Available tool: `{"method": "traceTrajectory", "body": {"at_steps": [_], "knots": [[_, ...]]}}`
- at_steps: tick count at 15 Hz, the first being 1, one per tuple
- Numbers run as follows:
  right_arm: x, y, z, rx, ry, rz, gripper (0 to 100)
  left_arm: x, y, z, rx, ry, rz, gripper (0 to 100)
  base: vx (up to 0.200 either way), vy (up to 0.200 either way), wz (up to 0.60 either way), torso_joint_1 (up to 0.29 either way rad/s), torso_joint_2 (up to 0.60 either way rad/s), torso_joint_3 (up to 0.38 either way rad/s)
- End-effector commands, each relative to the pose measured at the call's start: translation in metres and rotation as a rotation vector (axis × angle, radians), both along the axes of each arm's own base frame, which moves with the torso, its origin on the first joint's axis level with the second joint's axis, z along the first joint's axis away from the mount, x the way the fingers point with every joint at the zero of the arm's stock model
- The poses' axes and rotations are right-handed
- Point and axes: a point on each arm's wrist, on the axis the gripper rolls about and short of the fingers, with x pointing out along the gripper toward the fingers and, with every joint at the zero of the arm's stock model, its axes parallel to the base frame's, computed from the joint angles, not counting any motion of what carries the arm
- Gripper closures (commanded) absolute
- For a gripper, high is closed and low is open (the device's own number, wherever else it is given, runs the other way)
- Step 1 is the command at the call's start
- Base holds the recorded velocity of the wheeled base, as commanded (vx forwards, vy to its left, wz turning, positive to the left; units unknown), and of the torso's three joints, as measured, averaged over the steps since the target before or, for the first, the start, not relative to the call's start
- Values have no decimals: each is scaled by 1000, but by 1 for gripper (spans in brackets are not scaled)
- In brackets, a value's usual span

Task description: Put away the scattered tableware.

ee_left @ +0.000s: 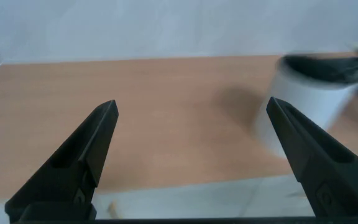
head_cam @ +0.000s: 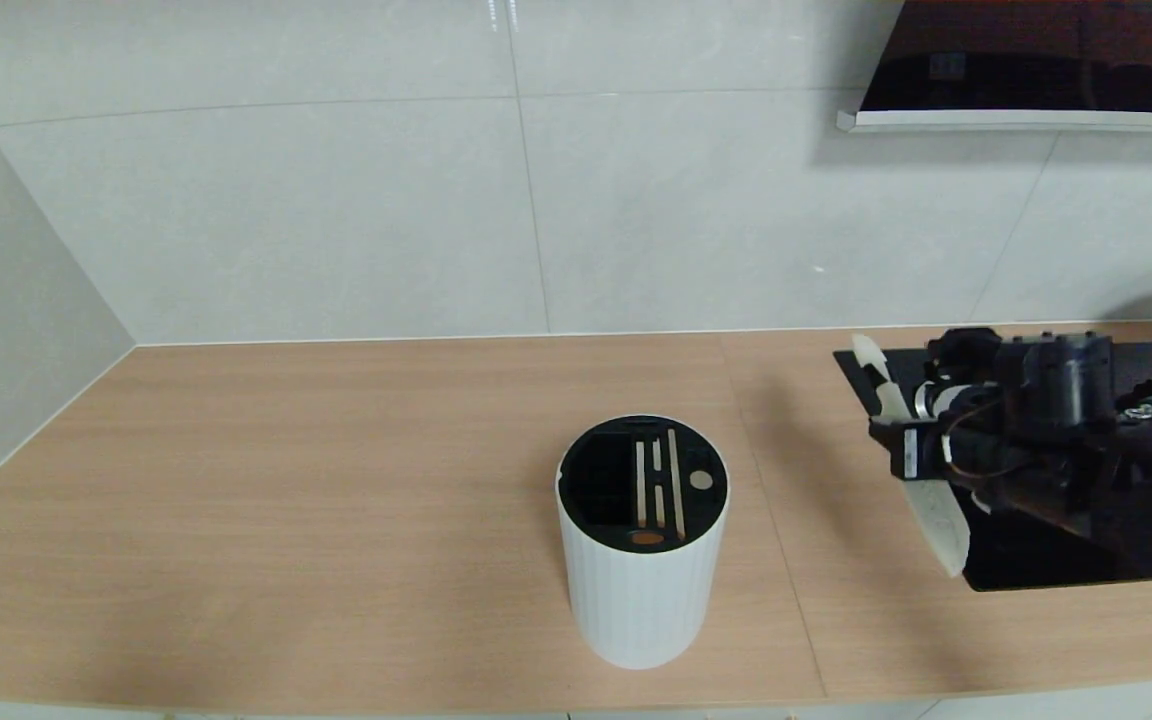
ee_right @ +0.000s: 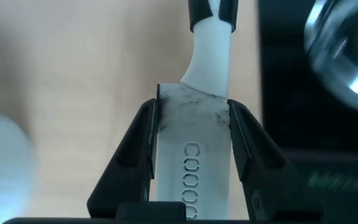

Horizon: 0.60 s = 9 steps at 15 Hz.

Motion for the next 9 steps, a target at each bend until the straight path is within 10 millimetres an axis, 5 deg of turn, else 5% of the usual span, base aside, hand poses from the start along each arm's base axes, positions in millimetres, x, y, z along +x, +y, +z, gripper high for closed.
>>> {"method": "traceTrajectory", "body": {"at_steps": [1, 2, 3, 4, 7, 9], "knots": [[-16, 5, 92, 62, -208, 49, 100, 54, -5, 88, 6, 170, -166, 0, 0, 0, 0, 0, 0, 0], [-16, 5, 92, 62, -208, 49, 100, 54, -5, 88, 6, 170, -166, 0, 0, 0, 0, 0, 0, 0], [-31, 13, 125, 86, -285, 143, 100, 100, -10, 119, -29, 249, -204, 0, 0, 0, 0, 0, 0, 0], [-40, 19, 132, 92, -307, 176, 100, 117, -13, 127, -80, 282, -235, 0, 0, 0, 0, 0, 0, 0], [-79, 50, 130, 155, -176, 314, 100, 155, -39, 132, -213, 391, -452, 0, 0, 0, 0, 0, 0, 0], [-88, 66, 131, 165, -137, 367, 100, 183, -58, 127, -268, 432, -514, 0, 0, 0, 0, 0, 0, 0]]}}
